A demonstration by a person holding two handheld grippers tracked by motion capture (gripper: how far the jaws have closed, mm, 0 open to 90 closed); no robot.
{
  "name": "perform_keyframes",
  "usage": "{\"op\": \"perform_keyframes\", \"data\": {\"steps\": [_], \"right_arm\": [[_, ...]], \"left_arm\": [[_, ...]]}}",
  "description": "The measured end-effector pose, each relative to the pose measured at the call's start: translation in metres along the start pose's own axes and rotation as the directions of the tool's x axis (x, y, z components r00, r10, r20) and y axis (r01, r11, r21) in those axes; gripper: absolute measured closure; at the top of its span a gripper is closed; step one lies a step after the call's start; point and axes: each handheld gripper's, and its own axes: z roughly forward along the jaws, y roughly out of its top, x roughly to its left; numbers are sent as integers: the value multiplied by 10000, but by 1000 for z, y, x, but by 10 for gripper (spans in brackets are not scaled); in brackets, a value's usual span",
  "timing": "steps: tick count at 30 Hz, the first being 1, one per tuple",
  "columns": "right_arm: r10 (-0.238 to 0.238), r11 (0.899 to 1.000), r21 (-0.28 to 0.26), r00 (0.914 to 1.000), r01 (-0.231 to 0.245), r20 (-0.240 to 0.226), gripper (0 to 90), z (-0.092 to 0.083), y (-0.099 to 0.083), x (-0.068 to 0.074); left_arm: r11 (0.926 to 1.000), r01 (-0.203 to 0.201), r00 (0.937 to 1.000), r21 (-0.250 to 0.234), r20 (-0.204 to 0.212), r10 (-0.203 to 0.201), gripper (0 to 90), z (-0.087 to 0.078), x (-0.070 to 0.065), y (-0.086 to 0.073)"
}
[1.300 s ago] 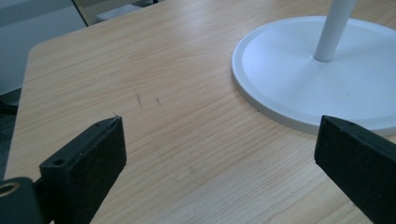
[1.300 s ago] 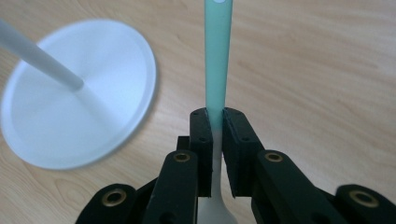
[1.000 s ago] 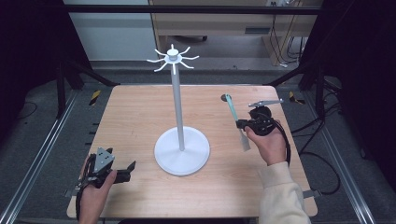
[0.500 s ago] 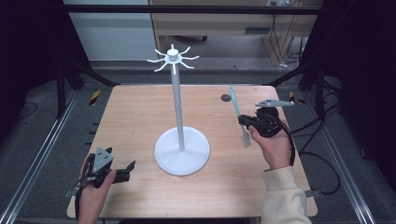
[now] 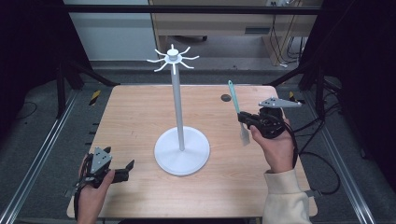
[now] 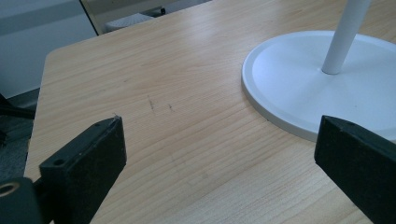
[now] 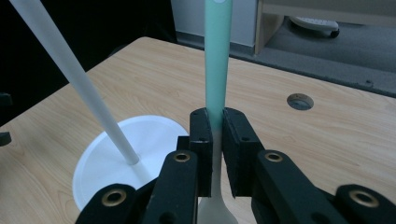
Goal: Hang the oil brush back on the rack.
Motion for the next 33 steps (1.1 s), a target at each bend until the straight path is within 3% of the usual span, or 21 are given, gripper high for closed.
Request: {"op": "perform_keyframes", "data": {"steps": [17,26,33], "right_arm": [[-400,9953,-897,9978,351,-535,825,-16,11,20],[-600,9882,-1453,9950,480,-796,825,-26,17,31],[-762,9859,-1559,9929,613,-913,825,-27,20,37]], "left_arm": [[10000,-72,9999,-42,-84,72,20,-1,4,0],[9999,43,9999,-99,-130,-45,20,-2,6,0],[10000,50,9999,-79,-134,-51,20,-2,6,0]]}}
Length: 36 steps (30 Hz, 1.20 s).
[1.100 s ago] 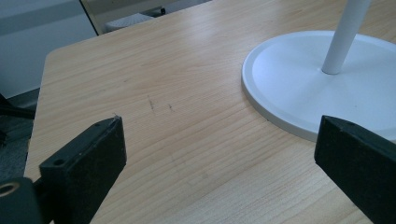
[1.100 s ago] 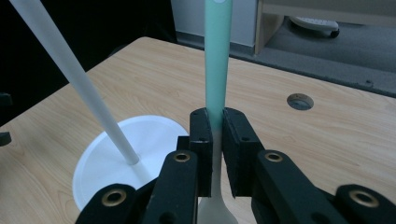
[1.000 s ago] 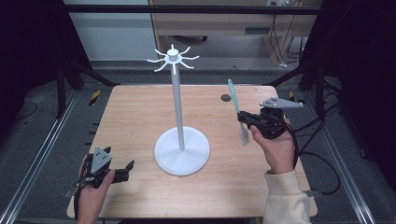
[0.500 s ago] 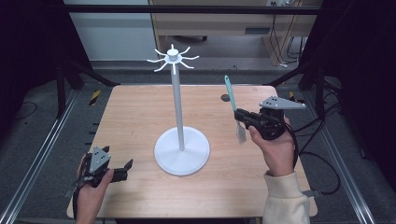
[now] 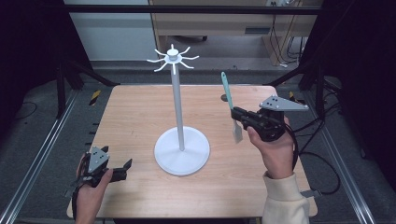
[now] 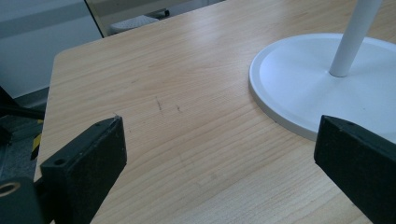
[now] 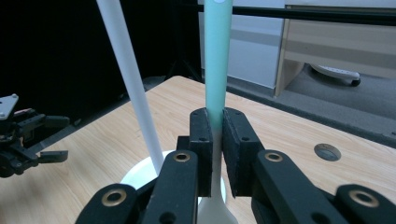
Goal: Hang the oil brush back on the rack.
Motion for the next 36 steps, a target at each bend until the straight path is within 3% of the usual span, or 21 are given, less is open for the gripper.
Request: {"op": "perform_keyframes", "data": {"steps": [22,36], "right_arm": [[-418,9987,-316,9989,411,-208,825,-2,11,13],[-912,9941,-648,9936,869,-666,824,-5,28,34]], "left_arm": [[10000,-71,10000,22,-8,71,20,0,-1,0],[10000,-67,9999,43,-102,67,20,-1,-1,-1]]}}
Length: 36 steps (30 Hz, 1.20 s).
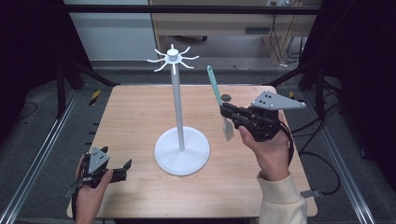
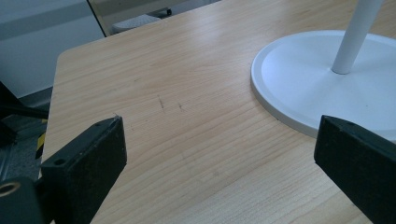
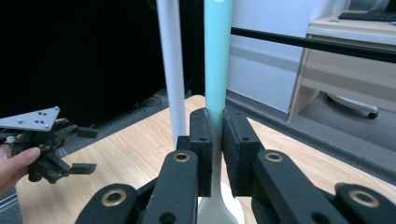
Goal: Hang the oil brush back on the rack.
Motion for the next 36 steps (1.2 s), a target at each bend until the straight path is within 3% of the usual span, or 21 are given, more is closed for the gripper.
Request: {"op": "perform_keyframes", "data": {"steps": [20,36], "right_arm": [[-449,9989,-123,9983,445,-384,824,5,15,20],[-496,9987,115,9981,501,-371,824,11,17,21]], "left_arm": [[10000,-30,10000,18,-30,30,20,0,0,0],[10000,-63,10000,20,-9,63,20,-1,-2,0]]}}
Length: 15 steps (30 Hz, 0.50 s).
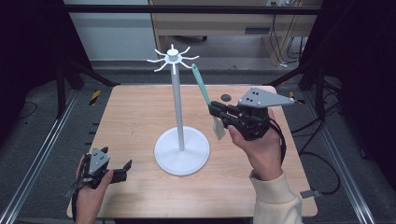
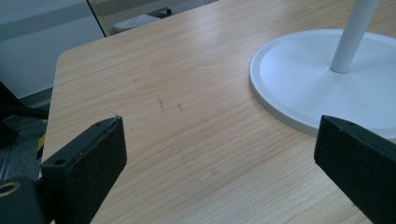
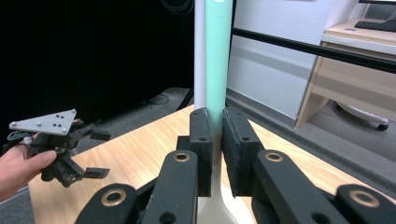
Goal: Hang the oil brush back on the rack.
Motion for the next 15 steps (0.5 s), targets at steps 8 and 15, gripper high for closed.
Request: {"op": "perform_keyframes", "data": {"steps": [8,15], "right_arm": [[59,9999,136,10000,-59,-45,824,9,0,1],[182,9998,66,9998,-181,-129,824,17,-1,0]], "left_arm": [[10000,-27,10000,16,34,27,20,0,0,0],[10000,-19,10000,21,38,19,21,0,0,0]]}}
